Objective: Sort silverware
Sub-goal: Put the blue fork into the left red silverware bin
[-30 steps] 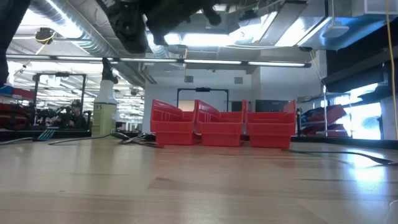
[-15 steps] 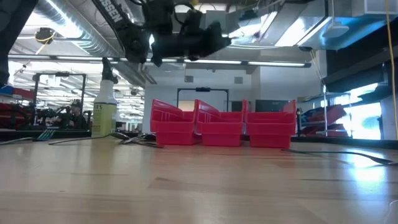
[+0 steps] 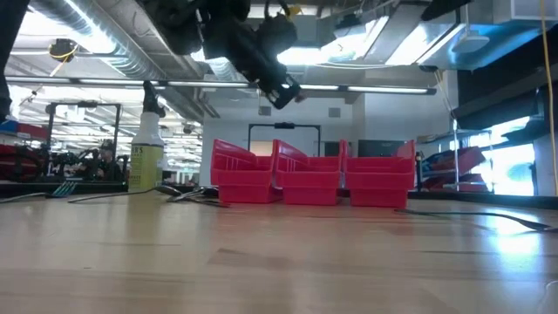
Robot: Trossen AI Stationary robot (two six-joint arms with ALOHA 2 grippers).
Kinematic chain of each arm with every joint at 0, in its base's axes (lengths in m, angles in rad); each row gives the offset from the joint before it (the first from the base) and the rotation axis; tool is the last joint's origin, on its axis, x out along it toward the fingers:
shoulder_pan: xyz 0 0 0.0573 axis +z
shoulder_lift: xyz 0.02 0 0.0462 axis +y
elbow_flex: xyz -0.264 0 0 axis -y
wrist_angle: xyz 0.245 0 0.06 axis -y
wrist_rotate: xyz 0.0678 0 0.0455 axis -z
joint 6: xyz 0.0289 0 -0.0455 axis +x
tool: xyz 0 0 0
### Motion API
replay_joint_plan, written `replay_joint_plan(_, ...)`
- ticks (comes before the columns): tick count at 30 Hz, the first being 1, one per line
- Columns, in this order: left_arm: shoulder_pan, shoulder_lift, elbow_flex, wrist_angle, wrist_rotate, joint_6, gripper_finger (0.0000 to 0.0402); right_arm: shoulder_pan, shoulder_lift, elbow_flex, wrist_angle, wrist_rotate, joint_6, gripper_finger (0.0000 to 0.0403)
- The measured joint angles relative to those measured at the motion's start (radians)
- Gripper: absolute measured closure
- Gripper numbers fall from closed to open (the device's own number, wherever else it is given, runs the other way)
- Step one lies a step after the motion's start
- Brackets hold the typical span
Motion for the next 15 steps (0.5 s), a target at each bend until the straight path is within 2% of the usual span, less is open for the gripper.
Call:
replay_joint_plan(5,-0.091,0.0,0.0,-0.125,-0.106,0.02,0.0401,-0.043,-0.005,-0.031,-0.03,0.016,0.0,0.0068)
replay_joint_plan(9,-0.127,0.0,0.0,-0.292,-0.166,0.009,0.0401,-0.07,-0.006,-0.093,0.026,-0.027,-0.024,0.0068)
replay_joint_plan(15,-0.124,0.0,-0.001,-0.522,-0.206,-0.146,0.0401,-0.083,-0.006,-0.193,0.135,-0.06,-0.051,0.0068)
